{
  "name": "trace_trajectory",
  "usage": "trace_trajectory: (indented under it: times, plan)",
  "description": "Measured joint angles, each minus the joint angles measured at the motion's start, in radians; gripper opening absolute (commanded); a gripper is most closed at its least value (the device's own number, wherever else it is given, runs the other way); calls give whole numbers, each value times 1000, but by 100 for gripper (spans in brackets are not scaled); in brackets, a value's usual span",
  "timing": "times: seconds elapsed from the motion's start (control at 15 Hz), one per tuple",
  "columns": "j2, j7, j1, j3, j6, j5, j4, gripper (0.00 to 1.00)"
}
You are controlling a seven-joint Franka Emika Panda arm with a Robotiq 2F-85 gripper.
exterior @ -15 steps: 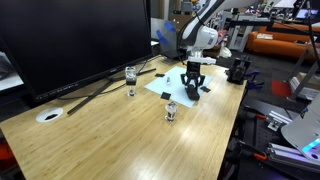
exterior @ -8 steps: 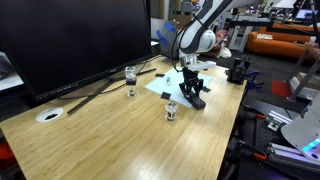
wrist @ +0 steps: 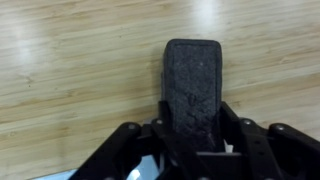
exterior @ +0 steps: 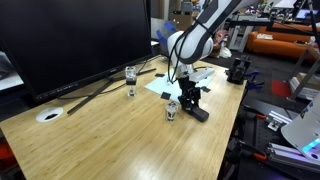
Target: Wipe the whiteboard using the black eraser on the desk
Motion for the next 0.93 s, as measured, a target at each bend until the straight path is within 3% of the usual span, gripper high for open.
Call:
trace_trajectory:
  times: [0.27,0.33,0.47,0.53,0.93]
  plan:
    - [7,23,11,-1,19,-1,-14,100]
    - [5,36,7,-3,29,18,-23,85]
    - [7,36,4,-4,30,19,-25,98]
    - [8,36,6,-3,30,19,-24,100]
    - [9,36,7,-2,30,19,-23,100]
